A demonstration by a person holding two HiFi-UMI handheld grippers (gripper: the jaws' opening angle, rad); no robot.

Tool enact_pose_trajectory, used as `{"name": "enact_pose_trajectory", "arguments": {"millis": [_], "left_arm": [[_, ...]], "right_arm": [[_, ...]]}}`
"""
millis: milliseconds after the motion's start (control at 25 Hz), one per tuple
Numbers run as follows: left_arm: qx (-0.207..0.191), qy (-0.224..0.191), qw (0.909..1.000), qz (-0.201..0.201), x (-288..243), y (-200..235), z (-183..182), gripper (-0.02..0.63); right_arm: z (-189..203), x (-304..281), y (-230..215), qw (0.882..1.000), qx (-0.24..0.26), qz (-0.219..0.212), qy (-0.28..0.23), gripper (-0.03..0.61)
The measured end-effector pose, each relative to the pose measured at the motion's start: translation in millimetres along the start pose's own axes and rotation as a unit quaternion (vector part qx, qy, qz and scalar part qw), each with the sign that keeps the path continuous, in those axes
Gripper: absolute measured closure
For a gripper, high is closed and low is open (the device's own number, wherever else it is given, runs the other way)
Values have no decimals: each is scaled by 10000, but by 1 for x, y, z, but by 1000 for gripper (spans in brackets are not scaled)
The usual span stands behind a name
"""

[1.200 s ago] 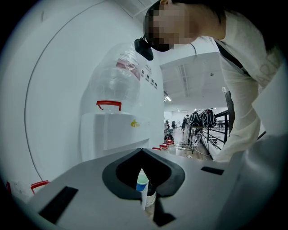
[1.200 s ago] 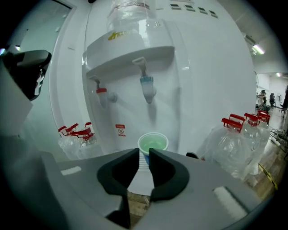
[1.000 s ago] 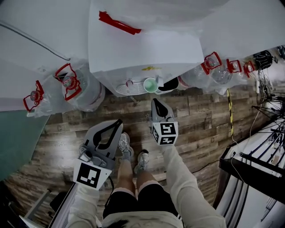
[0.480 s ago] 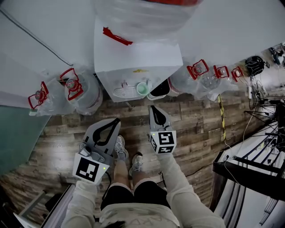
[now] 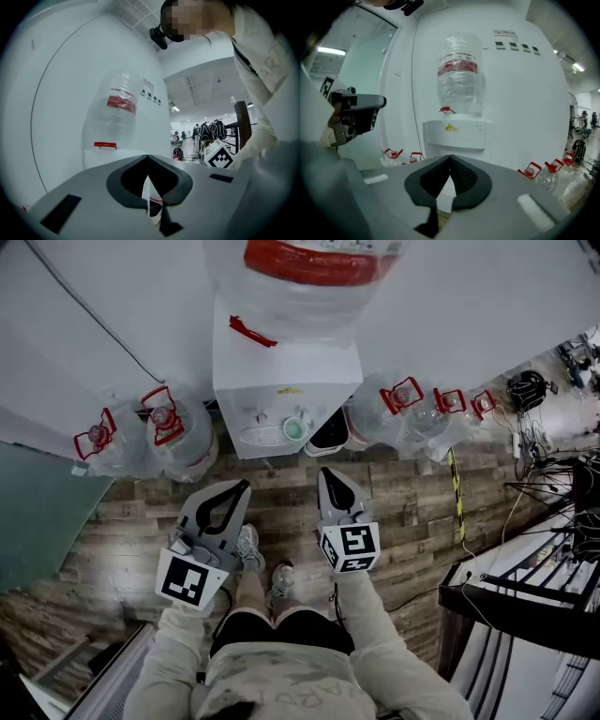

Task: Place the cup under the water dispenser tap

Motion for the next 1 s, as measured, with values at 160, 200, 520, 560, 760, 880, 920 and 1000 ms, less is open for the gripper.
{"name": "enact_pose_trajectory", "arguments": {"millis": [160,200,520,560,760,880,920,1000], "left_arm": [[-52,-74,9999,-51,9,-5,-18,609],[-83,-98,9999,-52,11,-7,-23,609],[-152,-300,9994,-104,31,-26,-58,609],[-155,-327,9993,-120,33,-28,-61,609],[-198,-428,9987,-210,46,-41,-77,609],[-226,-491,9982,-265,53,-48,-84,609],[-246,-526,9979,-278,55,-50,-87,609],[-358,-620,9971,-272,60,-56,-95,609]], "right_arm": [[-24,21,5,9999,-45,-25,-123,569],[-30,28,7,9998,-78,-32,-162,569],[-72,69,23,9991,42,-157,-385,569],[-77,73,25,9990,84,-156,-407,569],[-101,96,39,9979,313,-172,-538,569],[-111,107,47,9970,365,-220,-647,569],[-114,111,49,9966,392,-233,-680,569],[-120,119,53,9959,468,-263,-724,569]]}}
Point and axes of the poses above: the fingertips, and each gripper's own axes: x backward along the fingers, y to its left, z out of its underside, the point moved 6 cm from there along x, backward along the fingers, and after that the axes turned 3 degrees about -z, right-handed, at the moved point
